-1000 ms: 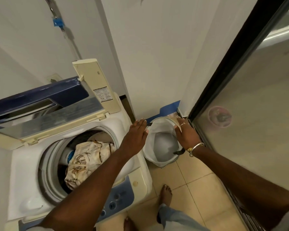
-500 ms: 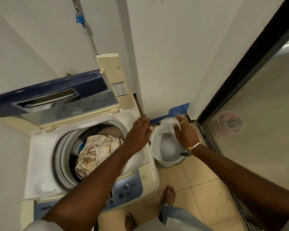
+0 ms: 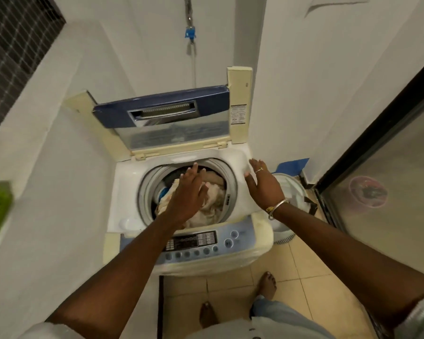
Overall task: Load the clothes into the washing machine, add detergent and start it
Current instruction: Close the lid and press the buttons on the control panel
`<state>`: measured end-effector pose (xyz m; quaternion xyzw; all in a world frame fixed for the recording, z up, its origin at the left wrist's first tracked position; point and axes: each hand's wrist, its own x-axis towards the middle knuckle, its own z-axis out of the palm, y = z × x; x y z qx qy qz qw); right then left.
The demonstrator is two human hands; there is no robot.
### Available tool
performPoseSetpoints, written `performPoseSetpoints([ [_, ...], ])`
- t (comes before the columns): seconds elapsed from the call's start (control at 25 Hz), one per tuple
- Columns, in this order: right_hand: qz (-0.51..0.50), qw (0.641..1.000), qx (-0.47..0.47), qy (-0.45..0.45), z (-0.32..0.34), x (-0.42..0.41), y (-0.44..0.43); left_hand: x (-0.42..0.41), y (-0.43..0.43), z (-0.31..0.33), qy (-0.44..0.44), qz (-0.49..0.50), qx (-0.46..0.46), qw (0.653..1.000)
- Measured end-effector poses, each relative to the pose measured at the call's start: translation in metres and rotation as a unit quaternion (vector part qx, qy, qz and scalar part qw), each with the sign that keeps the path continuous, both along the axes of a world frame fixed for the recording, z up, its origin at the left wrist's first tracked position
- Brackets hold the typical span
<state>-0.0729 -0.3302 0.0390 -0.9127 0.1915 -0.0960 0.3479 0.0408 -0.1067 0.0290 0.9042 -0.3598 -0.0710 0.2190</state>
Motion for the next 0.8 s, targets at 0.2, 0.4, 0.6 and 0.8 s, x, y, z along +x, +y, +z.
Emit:
performPoseSetpoints([
  [0.2, 0.067, 0.997, -0.046, -0.007, 0.008, -0.013, 0.067, -0.011, 0.081, 0.013, -0.020, 0.056, 0.040, 0.997],
  [0.4, 0.136, 0.980, -0.128, 0.061, 0.002, -0.015, 0.101, -0.024, 0.136, 0.008, -0.072, 0.068, 0.098, 0.990],
  [0.6, 0.161, 0.968, -0.168, 0.089, 0.013, -0.010, 0.114, -0.024, 0.159, 0.007, -0.071, 0.077, 0.121, 0.987],
  [0.8, 0.210, 0.951, -0.199, 0.106, 0.024, 0.007, 0.109, -0.014, 0.150, 0.025, -0.070, 0.081, 0.108, 0.988],
])
